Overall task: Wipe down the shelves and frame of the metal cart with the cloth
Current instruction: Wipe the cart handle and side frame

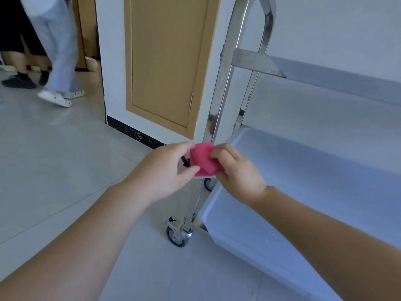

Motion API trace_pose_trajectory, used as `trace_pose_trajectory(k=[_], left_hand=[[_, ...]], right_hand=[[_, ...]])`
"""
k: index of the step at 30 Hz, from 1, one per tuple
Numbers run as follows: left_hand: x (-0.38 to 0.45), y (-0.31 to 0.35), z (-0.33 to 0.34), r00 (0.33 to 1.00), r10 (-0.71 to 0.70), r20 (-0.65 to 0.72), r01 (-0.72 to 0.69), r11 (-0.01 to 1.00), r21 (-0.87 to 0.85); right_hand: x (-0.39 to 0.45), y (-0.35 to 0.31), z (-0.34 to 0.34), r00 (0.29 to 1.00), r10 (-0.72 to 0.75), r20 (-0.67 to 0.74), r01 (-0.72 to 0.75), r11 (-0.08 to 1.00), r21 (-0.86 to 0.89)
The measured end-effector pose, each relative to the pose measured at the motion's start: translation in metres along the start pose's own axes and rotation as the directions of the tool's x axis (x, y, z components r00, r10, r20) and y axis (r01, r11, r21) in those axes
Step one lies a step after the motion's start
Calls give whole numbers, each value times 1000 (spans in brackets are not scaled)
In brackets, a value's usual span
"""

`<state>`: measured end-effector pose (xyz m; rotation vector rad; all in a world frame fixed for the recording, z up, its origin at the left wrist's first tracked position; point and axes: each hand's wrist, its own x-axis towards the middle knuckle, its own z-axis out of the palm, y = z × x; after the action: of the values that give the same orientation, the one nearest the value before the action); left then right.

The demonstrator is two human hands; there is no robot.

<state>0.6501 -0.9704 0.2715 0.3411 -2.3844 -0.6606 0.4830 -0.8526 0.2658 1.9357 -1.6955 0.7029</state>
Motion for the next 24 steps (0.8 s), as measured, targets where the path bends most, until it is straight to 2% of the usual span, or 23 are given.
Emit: trace_pose_trajectory(k=[2, 4, 7, 11, 14, 17, 20, 24], left_hand=[[5, 7, 5, 1000, 5, 27, 0, 985, -174], [8, 11, 11, 995, 55, 81, -31, 961, -273], [10, 11, 26, 978, 91, 190, -36, 961, -274], [15, 11, 48, 974, 52, 221, 2, 971, -239], [19, 14, 61, 947, 92, 309, -30, 979, -200], [19, 17, 77, 916, 91, 390, -27, 985, -168], [16, 25, 97, 846, 85, 527, 37, 976, -216], [15, 46, 126, 784, 79, 616, 64, 976, -207]], right_hand=[[-5, -9, -6, 998, 18, -52, -15, 998, 57], [-12, -12, -15, 996, 59, -67, -51, 993, 109], [-26, -10, -30, 992, 125, -12, -121, 977, 177], [-45, -2, -47, 977, 151, 153, -183, 956, 228], [-66, 3, -57, 954, 185, 237, -240, 944, 229], [-89, 7, -68, 923, 302, 239, -359, 899, 252], [-110, 8, -74, 889, 407, 212, -447, 872, 198], [-132, 6, -78, 788, 557, 262, -609, 769, 195]])
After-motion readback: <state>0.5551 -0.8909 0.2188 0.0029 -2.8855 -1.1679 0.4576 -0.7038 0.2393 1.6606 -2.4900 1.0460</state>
